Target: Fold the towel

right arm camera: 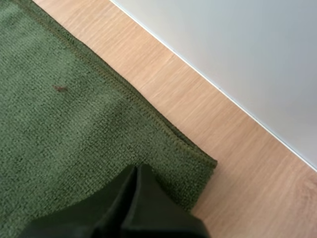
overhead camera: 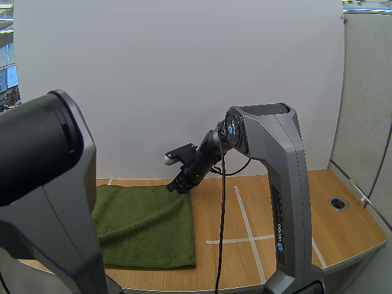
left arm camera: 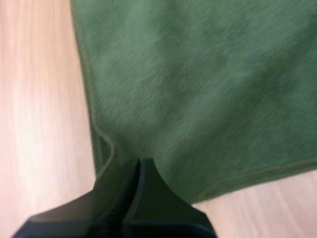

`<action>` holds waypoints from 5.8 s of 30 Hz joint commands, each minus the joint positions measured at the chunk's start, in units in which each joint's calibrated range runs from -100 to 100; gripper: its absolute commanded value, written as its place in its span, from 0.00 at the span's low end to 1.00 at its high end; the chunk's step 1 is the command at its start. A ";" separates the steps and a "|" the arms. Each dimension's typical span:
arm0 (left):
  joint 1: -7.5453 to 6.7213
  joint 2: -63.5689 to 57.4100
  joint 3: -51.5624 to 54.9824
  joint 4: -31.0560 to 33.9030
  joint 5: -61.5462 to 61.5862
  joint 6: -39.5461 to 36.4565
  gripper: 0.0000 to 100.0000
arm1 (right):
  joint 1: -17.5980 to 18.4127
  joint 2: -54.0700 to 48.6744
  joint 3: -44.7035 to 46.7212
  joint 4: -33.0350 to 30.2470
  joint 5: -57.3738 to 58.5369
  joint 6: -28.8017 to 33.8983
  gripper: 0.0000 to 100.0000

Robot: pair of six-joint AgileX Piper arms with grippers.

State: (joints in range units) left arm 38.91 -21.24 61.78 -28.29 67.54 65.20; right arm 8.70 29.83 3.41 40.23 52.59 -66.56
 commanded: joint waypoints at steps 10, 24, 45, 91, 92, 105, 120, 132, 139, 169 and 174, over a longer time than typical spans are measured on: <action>5.22 1.48 4.63 2.00 -7.34 5.10 0.00 | -0.31 -0.16 -0.02 -1.41 2.86 -0.15 0.00; 5.22 -2.32 0.15 -4.83 3.65 6.47 0.00 | -0.31 -0.16 -0.02 -1.52 3.01 -0.17 0.00; 5.06 5.39 -7.80 -13.97 6.32 9.18 0.00 | -0.31 -0.41 -0.02 -1.52 3.52 -0.17 0.00; -16.55 51.99 -53.94 -14.77 0.54 -8.81 0.00 | -0.31 -0.54 -0.02 -2.36 4.18 2.83 0.00; -16.77 52.38 -53.94 -14.47 -0.68 -8.81 0.00 | -0.31 -0.54 -0.02 -2.36 4.18 2.83 0.00; -17.29 55.10 -53.94 -11.11 -13.96 -9.91 0.00 | -0.31 -0.54 -0.02 -2.36 4.35 2.81 0.00; -17.29 55.10 -54.73 -11.31 -15.72 -9.91 0.00 | -0.31 -7.59 0.11 -2.36 12.41 4.23 0.00; -17.29 55.10 -54.73 -11.31 -15.73 -10.74 0.00 | 0.63 -26.58 15.11 -4.94 30.92 5.84 0.00; -17.29 55.10 -54.73 -11.31 -15.73 -10.74 0.00 | 4.39 -30.08 25.27 -5.38 29.84 5.10 0.00; -17.29 55.10 -54.73 -11.31 -15.21 -11.04 0.00 | 6.78 -24.12 40.52 -11.26 10.88 6.00 0.00; -17.29 55.10 -54.73 -11.31 -15.21 -11.04 0.00 | 6.78 -24.12 41.05 -13.12 10.88 7.43 0.00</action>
State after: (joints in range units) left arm 21.87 33.83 7.23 -39.56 52.29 54.85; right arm 15.52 5.52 42.10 32.86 61.60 -61.01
